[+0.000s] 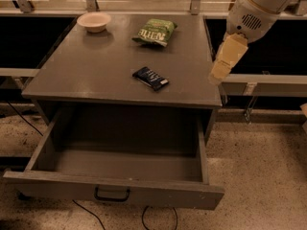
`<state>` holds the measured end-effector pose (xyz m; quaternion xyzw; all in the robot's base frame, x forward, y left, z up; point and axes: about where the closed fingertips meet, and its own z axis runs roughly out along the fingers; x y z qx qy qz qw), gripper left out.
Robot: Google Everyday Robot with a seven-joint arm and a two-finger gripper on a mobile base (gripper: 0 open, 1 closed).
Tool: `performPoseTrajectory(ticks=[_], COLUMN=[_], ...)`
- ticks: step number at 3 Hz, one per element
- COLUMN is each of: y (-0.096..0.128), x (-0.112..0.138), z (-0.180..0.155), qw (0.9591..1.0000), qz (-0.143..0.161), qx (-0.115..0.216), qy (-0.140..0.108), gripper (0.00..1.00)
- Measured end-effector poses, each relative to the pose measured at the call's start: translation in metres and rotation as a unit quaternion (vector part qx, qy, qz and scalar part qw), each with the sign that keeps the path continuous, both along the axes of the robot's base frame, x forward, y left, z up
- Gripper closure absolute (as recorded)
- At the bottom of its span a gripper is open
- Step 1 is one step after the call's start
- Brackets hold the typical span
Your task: Place rxbar blueberry into top drawer
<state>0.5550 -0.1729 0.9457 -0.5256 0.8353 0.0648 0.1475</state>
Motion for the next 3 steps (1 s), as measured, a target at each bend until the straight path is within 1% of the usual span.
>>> performPoseTrajectory(ticks=[1,2,3], y=[0.002,0.018,0.049], x=[-0.001,-0.002,0.004], z=[-0.004,-0.005,-0.011], qw=[1.0000,0.9997,0.9984], qz=[0.003,0.025,0.055], qx=[-0.001,0.004,0.006], qy=[0.002,-0.003,0.004], gripper=[0.00,0.00,0.00])
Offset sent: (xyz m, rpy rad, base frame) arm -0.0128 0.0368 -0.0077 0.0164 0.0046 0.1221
